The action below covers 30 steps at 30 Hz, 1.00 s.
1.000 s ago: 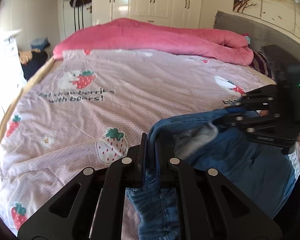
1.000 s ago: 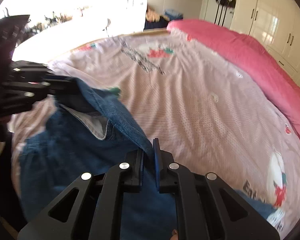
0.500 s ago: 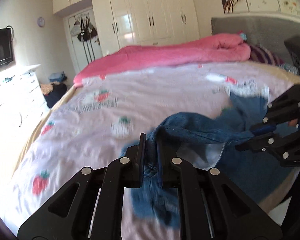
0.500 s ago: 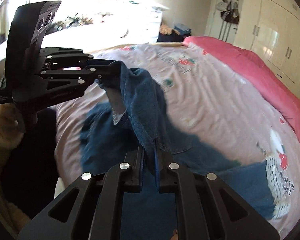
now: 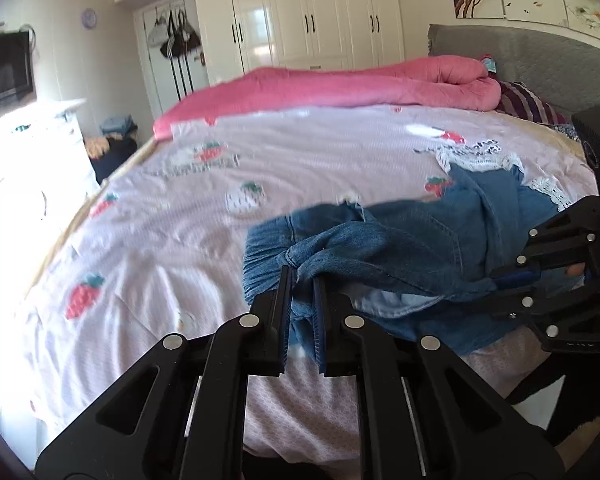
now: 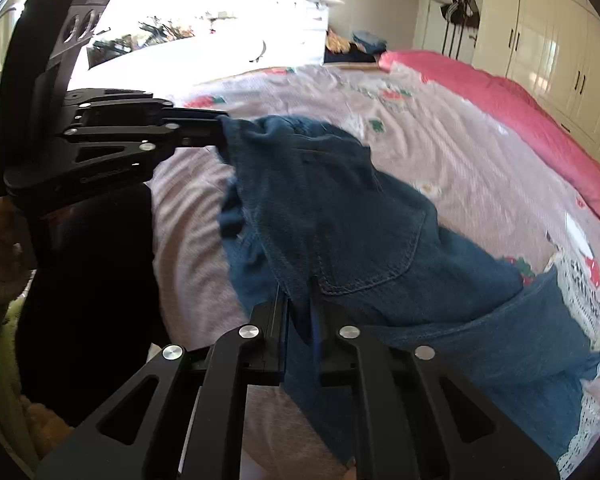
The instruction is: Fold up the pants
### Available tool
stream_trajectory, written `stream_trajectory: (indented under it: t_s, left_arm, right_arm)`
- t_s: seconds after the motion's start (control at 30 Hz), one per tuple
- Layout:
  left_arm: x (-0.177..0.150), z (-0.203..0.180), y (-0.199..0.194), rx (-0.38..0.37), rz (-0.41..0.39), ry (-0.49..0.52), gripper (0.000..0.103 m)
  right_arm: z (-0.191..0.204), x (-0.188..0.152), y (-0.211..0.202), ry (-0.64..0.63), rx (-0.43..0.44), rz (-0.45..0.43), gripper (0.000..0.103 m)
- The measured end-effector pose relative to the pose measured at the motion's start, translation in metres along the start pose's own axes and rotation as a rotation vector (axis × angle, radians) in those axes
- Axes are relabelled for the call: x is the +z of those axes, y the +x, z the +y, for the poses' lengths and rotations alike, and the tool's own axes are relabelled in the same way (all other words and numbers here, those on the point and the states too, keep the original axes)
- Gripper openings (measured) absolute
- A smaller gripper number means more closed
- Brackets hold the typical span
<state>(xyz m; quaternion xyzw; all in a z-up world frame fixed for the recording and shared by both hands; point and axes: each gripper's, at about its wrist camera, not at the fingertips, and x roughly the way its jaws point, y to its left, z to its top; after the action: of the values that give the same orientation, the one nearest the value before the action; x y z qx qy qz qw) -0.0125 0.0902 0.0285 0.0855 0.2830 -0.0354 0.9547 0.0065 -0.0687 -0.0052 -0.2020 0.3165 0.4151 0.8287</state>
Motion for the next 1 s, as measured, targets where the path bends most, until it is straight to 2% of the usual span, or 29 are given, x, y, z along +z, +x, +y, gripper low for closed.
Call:
stream_trajectory:
  t_s: [0.07,0.17,0.3,0.37,0.43,0.53,0.6,0.67,0.73,0.83,0.9,1.0]
  left_arm:
    - [-0.001,0.003,0.004,-0.011,0.02,-0.019,0.005]
    - [-0.012,0.01,0.017,-0.073,0.106,-0.083,0.006]
    - [-0.023,0.01,0.018,-0.063,0.159,-0.085,0.016]
    - [-0.025,0.016,0.015,-0.074,0.168,-0.117,0.018]
    - [-0.026,0.021,0.012,-0.066,0.178,-0.136,0.026]
    - [-0.026,0.028,0.004,-0.066,0.189,-0.157,0.027]
    - [-0.025,0.033,-0.006,-0.019,0.18,-0.16,0.027]
    - [-0.019,0.04,-0.017,-0.002,0.155,-0.186,0.027]
    - [-0.006,0.045,-0.024,-0.038,0.124,-0.225,0.027]
    - [0.018,0.031,-0.021,-0.043,0.091,-0.189,0.027]
    - [0.033,0.012,-0.006,-0.132,0.091,-0.182,0.027]
    - [0.041,-0.01,0.017,-0.2,0.125,-0.172,0.027]
  right_arm:
    - [0.003,-0.001,0.004,-0.032,-0.028,0.01,0.01]
    - [0.007,-0.012,0.02,-0.064,-0.031,0.073,0.011]
    - [0.006,-0.019,0.029,-0.034,-0.017,0.096,0.012]
    - [0.005,-0.019,0.029,-0.023,-0.011,0.093,0.013]
    - [0.005,-0.02,0.029,-0.016,-0.009,0.091,0.013]
    - [0.004,-0.02,0.028,-0.009,-0.008,0.087,0.014]
    - [0.003,-0.021,0.027,0.004,0.003,0.087,0.016]
    - [0.003,-0.023,0.026,0.017,0.012,0.084,0.017]
    - [0.003,-0.024,0.027,0.023,0.016,0.085,0.019]
    - [0.005,-0.022,0.028,0.028,0.026,0.084,0.023]
    - [0.004,-0.022,0.027,0.042,0.045,0.082,0.028]
    - [0.004,-0.021,0.023,0.054,0.055,0.079,0.029]
